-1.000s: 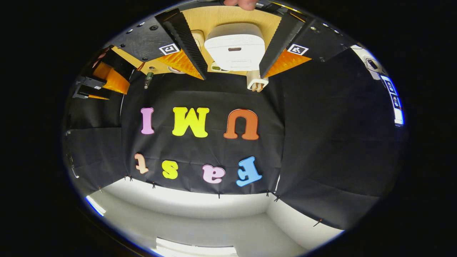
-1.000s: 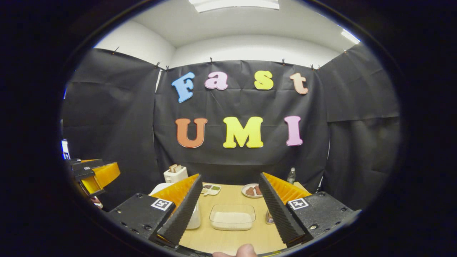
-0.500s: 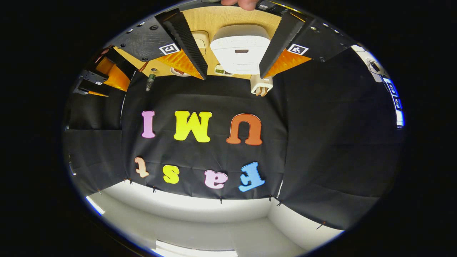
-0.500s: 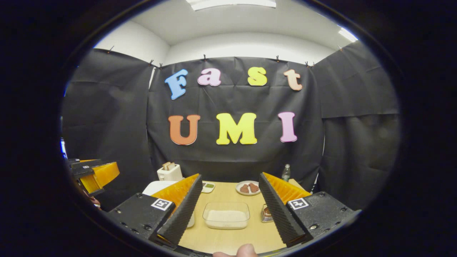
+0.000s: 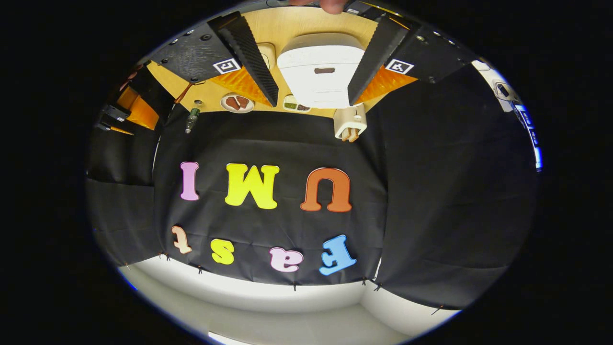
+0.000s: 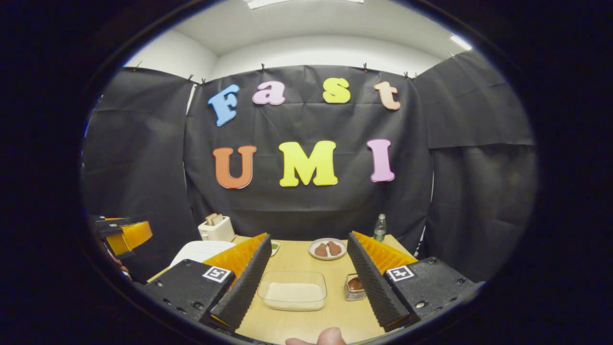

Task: Close the left gripper, press the button to open the rice cooker; take a wooden spoon from the chopstick holder with the right hand, scoop a spoonful of rice and pour it into the rice cooker, then put the wooden spoon back into the chopstick holder.

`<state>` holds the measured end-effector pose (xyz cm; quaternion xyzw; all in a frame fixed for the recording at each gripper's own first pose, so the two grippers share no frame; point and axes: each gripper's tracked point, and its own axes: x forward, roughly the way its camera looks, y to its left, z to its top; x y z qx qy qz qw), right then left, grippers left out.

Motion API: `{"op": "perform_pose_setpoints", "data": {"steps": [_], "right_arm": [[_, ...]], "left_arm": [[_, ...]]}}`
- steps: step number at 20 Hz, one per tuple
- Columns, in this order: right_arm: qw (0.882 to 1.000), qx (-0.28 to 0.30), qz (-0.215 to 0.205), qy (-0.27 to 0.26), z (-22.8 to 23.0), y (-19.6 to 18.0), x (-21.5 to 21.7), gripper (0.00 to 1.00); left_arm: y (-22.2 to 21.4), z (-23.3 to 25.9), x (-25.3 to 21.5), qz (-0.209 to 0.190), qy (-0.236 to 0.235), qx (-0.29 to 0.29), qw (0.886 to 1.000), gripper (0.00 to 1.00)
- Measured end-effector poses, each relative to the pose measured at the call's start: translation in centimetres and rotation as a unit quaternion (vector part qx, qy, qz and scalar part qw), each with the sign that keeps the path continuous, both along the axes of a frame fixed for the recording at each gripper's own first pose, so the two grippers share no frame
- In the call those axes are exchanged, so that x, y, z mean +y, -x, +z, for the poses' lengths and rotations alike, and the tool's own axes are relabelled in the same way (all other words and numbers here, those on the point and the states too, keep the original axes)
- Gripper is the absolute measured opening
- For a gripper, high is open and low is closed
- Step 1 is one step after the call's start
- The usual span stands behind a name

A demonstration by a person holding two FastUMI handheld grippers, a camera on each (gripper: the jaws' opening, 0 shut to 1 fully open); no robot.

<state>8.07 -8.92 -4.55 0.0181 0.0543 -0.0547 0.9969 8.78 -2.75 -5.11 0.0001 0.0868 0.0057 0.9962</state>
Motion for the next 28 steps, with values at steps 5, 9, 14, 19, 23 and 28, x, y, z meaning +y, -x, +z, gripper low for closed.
{"op": "perform_pose_setpoints", "data": {"steps": [5,9,14,19,23,28], "right_arm": [[1.0,0.02,0.003,-0.011,-2.3,-3.5,-1.4,1.0],[0.999,0.036,0.006,-0.032,-4.1,-6.4,-1.9,1.0],[0.997,0.062,0.017,-0.033,-6.4,-9.5,-2.0,1.0],[0.996,0.077,0.027,-0.035,-7.4,-11.5,-1.8,0.99],[0.995,0.085,0.029,-0.034,-8.2,-11.8,-1.9,1.0],[0.995,0.102,0.006,-0.021,-8.7,-12.2,-5.1,0.99]], "left_arm": [[-3.1,-3.2,0.0,0.005,-0.009,0.053,0.999,0.94],[-4.9,-6.4,-0.1,-0.002,-0.017,0.104,0.994,0.83],[-6.4,-11.4,0.6,-0.009,0.009,0.202,0.979,0.4],[-7.2,-16.2,3.2,0.005,0.024,0.271,0.962,0.01],[-8.7,-18.0,4.0,0.018,0.05,0.3,0.953,0.0],[-10.1,-18.8,3.9,0.011,0.041,0.304,0.952,0.0]]}}
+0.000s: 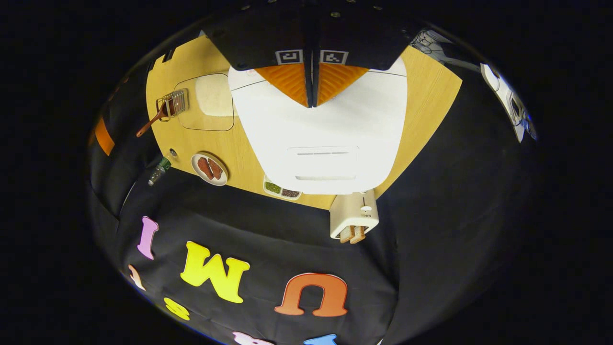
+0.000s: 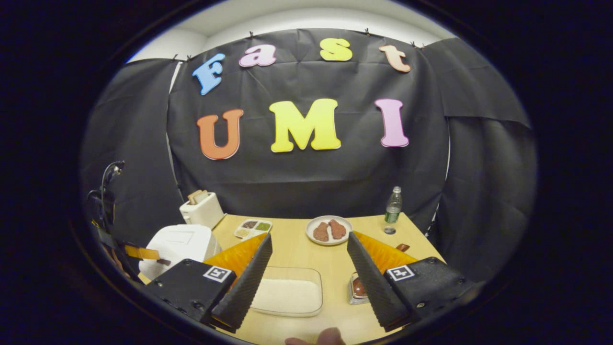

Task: Close the left gripper, press the button to open the rice cooker; take a wooden spoon from the chopstick holder with the right hand, scoop a spoonful of rice and pour it into the rice cooker, then put the wooden spoon back into the chopstick holder.

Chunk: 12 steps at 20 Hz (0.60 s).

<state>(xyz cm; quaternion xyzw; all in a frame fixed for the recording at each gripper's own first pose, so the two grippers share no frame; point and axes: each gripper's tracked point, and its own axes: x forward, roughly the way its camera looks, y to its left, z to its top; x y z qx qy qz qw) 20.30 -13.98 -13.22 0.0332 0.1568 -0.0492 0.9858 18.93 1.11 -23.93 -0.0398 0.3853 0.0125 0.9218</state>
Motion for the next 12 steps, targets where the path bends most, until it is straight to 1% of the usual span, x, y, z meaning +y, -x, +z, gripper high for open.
{"op": "perform_pose_setpoints", "data": {"steps": [1,5,7,8,9,10,12], "right_arm": [[1.0,0.004,-0.004,-0.003,-0.2,-0.1,-0.4,1.0],[1.0,0.014,-0.011,-0.001,-0.8,0.2,-1.2,0.99],[1.0,0.018,-0.011,-0.002,-1.1,0.4,-1.1,1.0],[1.0,0.021,-0.011,-0.002,-1.3,0.6,-1.1,1.0],[1.0,0.022,-0.011,0.001,-1.4,0.6,-1.1,1.0],[1.0,0.022,-0.013,0.005,-1.3,0.7,-1.3,1.0],[1.0,0.019,-0.02,0.006,-1.1,0.8,-1.8,0.99]], "left_arm": [[-0.2,-0.4,0.1,-0.002,-0.005,0.004,1.0,0.0],[-0.1,-1.1,-0.2,-0.004,-0.008,0.017,1.0,0.0],[0.4,-1.7,-0.2,-0.007,-0.008,0.034,0.999,0.0],[0.5,-1.9,-0.2,-0.006,-0.005,0.039,0.999,0.0],[0.9,-2.4,-0.2,0.0,0.003,0.06,0.998,0.0],[0.3,-2.7,-0.1,0.007,0.013,0.049,0.999,0.0],[0.8,-2.6,-0.2,0.011,0.026,0.057,0.998,0.0]]}}
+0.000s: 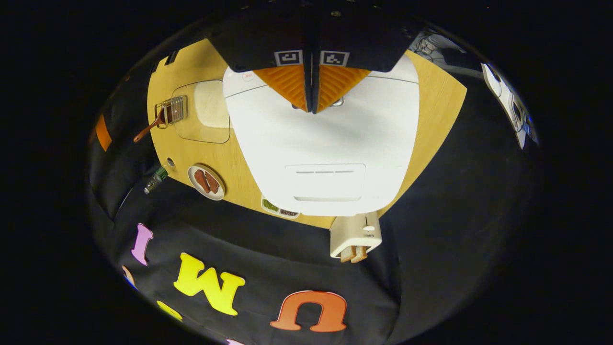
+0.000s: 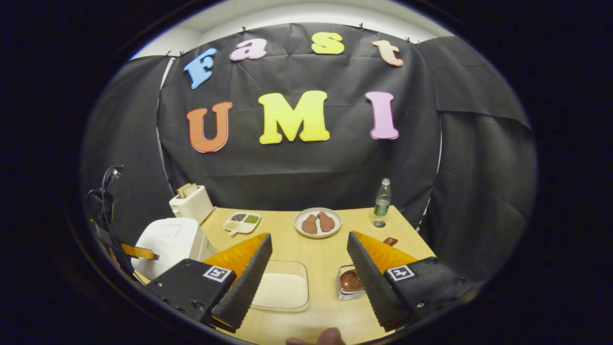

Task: Close the left gripper, press the button to open the rice cooker; take a wooden spoon from the chopstick holder with the right hand, scoop a spoonful of rice and pour it into the rice cooker, then put the wooden spoon back into the chopstick holder.

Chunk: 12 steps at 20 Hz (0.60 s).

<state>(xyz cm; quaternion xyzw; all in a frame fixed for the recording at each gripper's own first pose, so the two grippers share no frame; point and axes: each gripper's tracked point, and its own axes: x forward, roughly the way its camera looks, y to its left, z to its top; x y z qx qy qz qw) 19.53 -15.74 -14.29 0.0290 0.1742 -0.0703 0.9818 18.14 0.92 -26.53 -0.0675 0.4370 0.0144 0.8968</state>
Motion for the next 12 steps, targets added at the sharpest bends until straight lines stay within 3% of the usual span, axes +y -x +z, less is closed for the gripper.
{"op": "perform_pose_setpoints", "data": {"steps": [3,5,8,12], "right_arm": [[1.0,-0.007,-0.008,-0.002,0.8,0.4,-0.5,1.0],[1.0,-0.01,-0.008,0.004,1.3,0.6,-0.9,1.0],[1.0,-0.02,-0.02,0.008,2.4,1.1,-1.7,0.99],[0.999,-0.043,-0.024,0.017,4.4,2.0,-2.0,0.99]], "left_arm": [[-0.4,1.7,0.0,0.0,0.006,-0.025,1.0,0.0],[-1.6,4.7,0.1,-0.003,-0.01,-0.077,0.997,0.0],[-3.8,10.6,0.3,-0.006,-0.044,-0.185,0.982,0.01],[-5.9,16.4,-0.5,0.01,-0.035,-0.275,0.961,0.01]]}}
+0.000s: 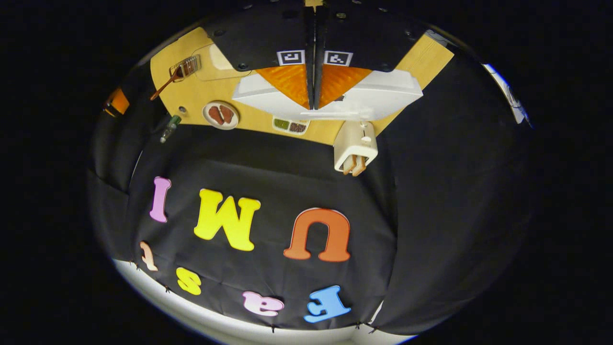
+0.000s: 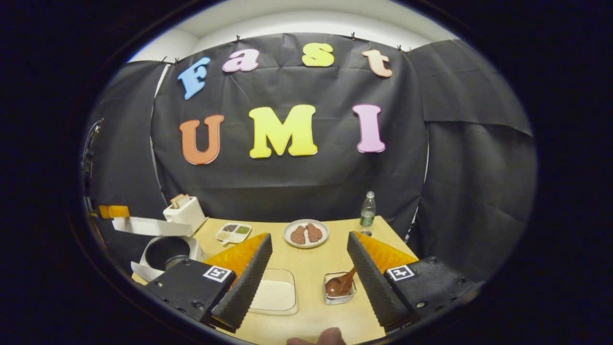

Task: Close the left gripper, press the button to open the rice cooker; take a wooden spoon from the chopstick holder with the right hand, scoop a spoonful of rice and pour it into the rice cooker, then put the wooden spoon back into the chopstick holder.

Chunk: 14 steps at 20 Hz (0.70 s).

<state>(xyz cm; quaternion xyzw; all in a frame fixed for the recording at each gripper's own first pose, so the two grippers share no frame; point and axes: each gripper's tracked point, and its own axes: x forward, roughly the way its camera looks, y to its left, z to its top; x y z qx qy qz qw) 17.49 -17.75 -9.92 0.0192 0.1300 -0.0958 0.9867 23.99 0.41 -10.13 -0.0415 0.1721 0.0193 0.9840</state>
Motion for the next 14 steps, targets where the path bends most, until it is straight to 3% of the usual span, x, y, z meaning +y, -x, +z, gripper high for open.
{"op": "perform_pose_setpoints", "data": {"steps": [4,6,7,8,9,11,12,14], "right_arm": [[1.0,-0.012,-0.007,-0.009,0.6,1.1,-0.6,0.99],[1.0,-0.014,-0.012,-0.016,0.5,1.7,-1.1,0.99],[1.0,-0.013,-0.015,-0.017,0.3,1.9,-1.4,1.0],[1.0,-0.011,-0.017,-0.017,0.1,2.2,-1.7,0.99],[1.0,-0.007,-0.019,-0.019,-0.2,2.6,-1.9,0.99],[1.0,0.0,-0.019,-0.023,-0.6,3.2,-2.4,1.0],[1.0,0.004,-0.019,-0.023,-0.9,3.5,-2.8,1.0],[1.0,0.009,-0.018,-0.017,-1.3,4.1,-3.5,1.0]], "left_arm": [[-0.1,3.8,-0.7,-0.007,-0.011,-0.056,0.998,0.04],[0.7,5.4,-1.5,-0.017,-0.024,-0.083,0.996,0.16],[1.0,6.1,-1.6,-0.018,-0.03,-0.093,0.995,0.35],[1.6,6.9,-1.8,-0.019,-0.032,-0.103,0.994,0.41],[2.3,7.3,-2.2,-0.02,-0.032,-0.11,0.993,0.56],[3.1,7.3,-3.1,-0.021,-0.035,-0.119,0.992,0.77],[4.2,7.4,-3.3,-0.02,-0.038,-0.123,0.992,0.94],[5.6,7.7,-3.7,-0.016,-0.038,-0.129,0.991,0.95]]}}
